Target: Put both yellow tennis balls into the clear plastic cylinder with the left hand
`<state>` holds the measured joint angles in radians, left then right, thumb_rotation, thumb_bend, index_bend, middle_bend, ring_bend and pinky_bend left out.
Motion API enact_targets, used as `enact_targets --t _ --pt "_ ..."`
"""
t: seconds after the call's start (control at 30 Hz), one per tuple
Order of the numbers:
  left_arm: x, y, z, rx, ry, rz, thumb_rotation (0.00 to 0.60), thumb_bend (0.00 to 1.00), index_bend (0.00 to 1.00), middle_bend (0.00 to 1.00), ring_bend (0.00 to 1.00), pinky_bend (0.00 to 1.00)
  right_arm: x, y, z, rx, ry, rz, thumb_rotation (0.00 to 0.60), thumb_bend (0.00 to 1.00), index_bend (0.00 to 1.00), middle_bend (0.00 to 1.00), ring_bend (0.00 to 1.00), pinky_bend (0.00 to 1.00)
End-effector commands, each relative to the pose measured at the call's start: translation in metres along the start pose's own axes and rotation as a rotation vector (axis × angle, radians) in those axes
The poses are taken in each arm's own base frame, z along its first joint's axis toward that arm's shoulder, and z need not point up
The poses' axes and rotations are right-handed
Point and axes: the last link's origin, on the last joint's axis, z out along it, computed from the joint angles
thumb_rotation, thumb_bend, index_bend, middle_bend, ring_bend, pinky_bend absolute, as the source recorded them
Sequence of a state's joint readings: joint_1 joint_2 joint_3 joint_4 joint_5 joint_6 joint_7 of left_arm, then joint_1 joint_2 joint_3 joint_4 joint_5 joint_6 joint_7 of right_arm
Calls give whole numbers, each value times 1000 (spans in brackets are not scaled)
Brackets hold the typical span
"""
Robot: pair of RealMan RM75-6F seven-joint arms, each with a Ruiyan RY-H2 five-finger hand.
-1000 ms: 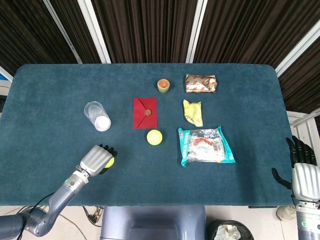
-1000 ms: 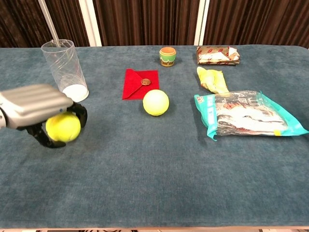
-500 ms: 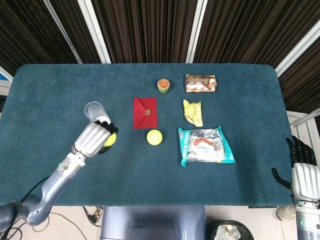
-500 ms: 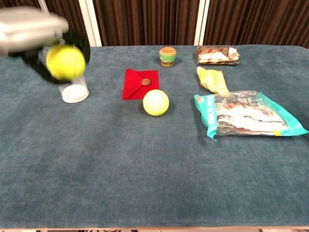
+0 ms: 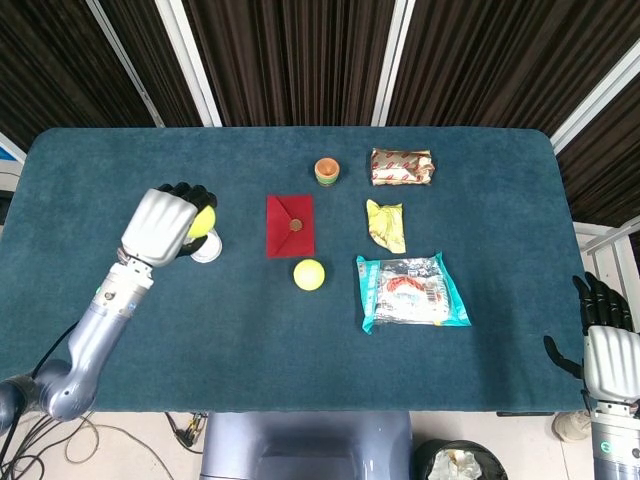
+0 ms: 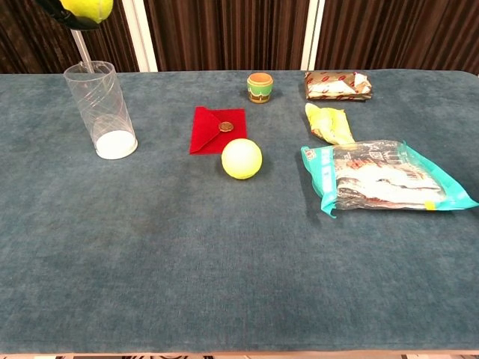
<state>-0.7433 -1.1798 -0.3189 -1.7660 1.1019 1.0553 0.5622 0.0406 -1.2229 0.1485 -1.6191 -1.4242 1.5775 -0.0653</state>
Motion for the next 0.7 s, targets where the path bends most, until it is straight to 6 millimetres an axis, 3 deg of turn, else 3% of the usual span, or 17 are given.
enact_targets --t 0.03,0.27,0.7 --pt "-4 -16 10 57 -41 4 600 304 475 471 384 517 0 0 0 -3 0 -1 600 336 0 0 31 87" --pt "-27 -32 20 115 -42 73 600 304 474 469 384 517 -2 0 0 0 -7 -4 600 336 0 0 31 87" --pt "-49 -30 31 128 -92 30 600 284 447 438 380 518 -2 1 1 -9 -9 -3 600 336 0 0 31 87"
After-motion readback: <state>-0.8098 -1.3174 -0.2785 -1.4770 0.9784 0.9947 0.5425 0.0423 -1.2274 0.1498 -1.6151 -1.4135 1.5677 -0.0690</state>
